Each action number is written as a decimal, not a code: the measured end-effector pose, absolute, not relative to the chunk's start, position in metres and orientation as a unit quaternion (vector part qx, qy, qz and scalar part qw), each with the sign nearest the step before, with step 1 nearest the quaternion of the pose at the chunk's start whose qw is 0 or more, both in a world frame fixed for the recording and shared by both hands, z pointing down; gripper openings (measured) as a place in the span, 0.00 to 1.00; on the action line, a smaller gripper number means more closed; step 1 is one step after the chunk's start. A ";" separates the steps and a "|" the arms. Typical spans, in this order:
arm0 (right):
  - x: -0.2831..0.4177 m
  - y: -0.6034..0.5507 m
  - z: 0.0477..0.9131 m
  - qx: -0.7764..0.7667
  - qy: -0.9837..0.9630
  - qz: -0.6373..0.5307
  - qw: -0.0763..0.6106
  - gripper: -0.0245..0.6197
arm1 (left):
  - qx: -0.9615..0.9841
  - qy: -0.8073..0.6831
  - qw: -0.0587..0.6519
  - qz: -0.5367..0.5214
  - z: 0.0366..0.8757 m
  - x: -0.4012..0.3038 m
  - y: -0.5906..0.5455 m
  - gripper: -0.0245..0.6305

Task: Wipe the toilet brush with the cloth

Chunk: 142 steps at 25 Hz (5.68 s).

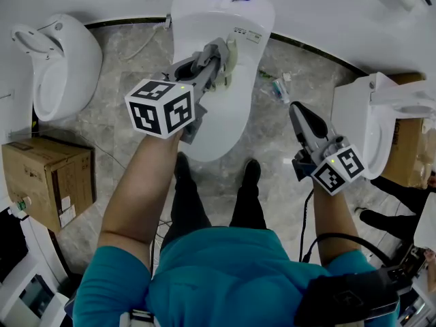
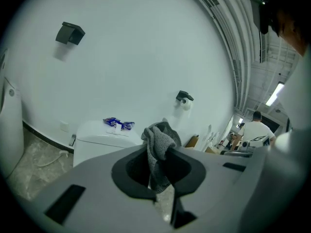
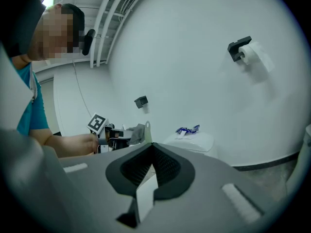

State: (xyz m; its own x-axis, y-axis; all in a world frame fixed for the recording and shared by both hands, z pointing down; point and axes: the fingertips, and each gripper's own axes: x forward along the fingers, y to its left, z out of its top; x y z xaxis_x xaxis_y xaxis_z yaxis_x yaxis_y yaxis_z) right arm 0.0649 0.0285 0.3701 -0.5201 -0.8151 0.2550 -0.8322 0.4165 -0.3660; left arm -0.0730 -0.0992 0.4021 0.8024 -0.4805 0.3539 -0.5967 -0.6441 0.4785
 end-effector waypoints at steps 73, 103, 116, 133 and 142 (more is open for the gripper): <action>0.111 0.040 0.460 0.502 -0.814 0.290 0.038 0.03 | 0.820 -0.354 0.370 0.255 0.625 -0.069 -0.086 0.10; 0.156 0.036 0.375 0.491 -0.837 0.238 0.022 0.03 | 0.819 -0.417 0.297 0.258 0.498 -0.106 -0.076 0.10; 0.161 0.014 0.301 0.441 -0.873 0.197 0.069 0.03 | 0.860 -0.423 0.141 0.249 0.310 -0.090 -0.054 0.10; 0.180 -0.072 0.348 0.309 -0.930 0.184 0.080 0.03 | 0.752 -0.405 -0.065 0.516 0.320 -0.019 -0.104 0.10; 0.194 -0.093 0.376 0.245 -0.944 0.212 0.064 0.03 | 0.669 -0.435 -0.040 0.601 0.362 -0.026 -0.126 0.10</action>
State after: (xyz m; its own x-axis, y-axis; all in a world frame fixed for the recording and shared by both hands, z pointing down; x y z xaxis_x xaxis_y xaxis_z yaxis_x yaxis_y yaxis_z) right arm 0.1935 -0.0926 0.3755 -0.8715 -0.4355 0.2256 -0.4902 0.7894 -0.3695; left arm -0.0256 -0.1255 0.3622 -0.1025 -0.6301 0.7697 -0.5346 -0.6177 -0.5768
